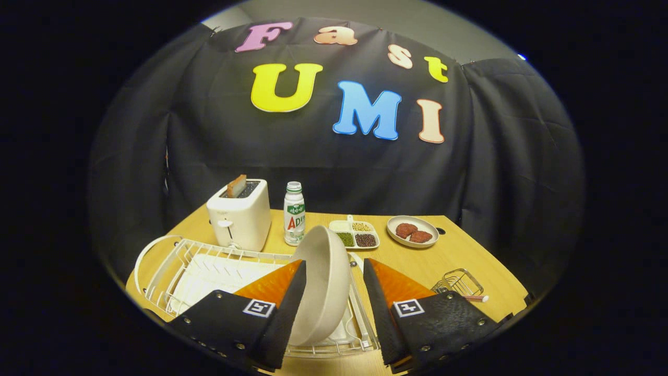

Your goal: Take the plate from the dish rack, then take the spoon from the basket and place it into the plate.

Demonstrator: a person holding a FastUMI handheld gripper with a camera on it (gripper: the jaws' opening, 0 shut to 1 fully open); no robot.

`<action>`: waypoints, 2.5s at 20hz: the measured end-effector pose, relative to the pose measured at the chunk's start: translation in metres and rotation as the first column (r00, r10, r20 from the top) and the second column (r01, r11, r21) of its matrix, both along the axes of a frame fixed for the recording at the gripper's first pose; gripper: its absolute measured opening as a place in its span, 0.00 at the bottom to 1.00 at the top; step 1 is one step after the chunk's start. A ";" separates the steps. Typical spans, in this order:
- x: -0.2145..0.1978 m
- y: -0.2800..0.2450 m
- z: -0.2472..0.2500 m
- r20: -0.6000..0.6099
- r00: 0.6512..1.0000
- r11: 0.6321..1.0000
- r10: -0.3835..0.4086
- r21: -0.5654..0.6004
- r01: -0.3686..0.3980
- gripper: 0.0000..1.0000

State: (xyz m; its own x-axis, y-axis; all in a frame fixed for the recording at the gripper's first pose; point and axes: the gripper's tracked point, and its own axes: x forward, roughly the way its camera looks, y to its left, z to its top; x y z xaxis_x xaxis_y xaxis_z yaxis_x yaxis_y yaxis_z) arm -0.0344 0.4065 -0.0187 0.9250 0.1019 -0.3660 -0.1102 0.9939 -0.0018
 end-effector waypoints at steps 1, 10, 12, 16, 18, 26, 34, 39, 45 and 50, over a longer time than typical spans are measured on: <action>0.004 0.003 -0.006 -0.024 1.000 1.000 -0.003 -0.019 0.003 0.68; 0.012 0.005 -0.003 -0.076 0.993 0.983 -0.095 -0.163 0.082 0.15; 0.005 0.004 0.012 -0.062 0.991 0.974 -0.119 -0.200 0.105 0.15; 0.003 0.012 0.027 -0.023 0.993 0.944 -0.118 -0.313 0.105 0.15; 0.001 0.012 0.036 0.003 0.991 0.924 -0.133 -0.360 0.125 0.15; -0.042 0.004 0.078 0.068 0.986 0.910 -0.150 -0.380 0.165 0.15; -0.139 -0.016 0.077 0.028 0.981 0.947 -0.194 -0.257 0.195 0.15; -0.187 -0.036 0.042 -0.083 0.963 0.959 -0.257 -0.142 0.243 0.15; -0.213 -0.046 -0.005 -0.223 0.935 0.959 -0.276 0.007 0.285 0.15; -0.226 -0.050 -0.054 -0.353 0.882 0.925 -0.311 0.099 0.366 0.15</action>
State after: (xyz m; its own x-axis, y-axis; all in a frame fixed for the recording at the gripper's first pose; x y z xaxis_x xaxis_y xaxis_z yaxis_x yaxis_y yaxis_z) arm -0.2601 0.3564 -0.0730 0.7453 -0.1138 -0.6569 0.2656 0.9544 0.1360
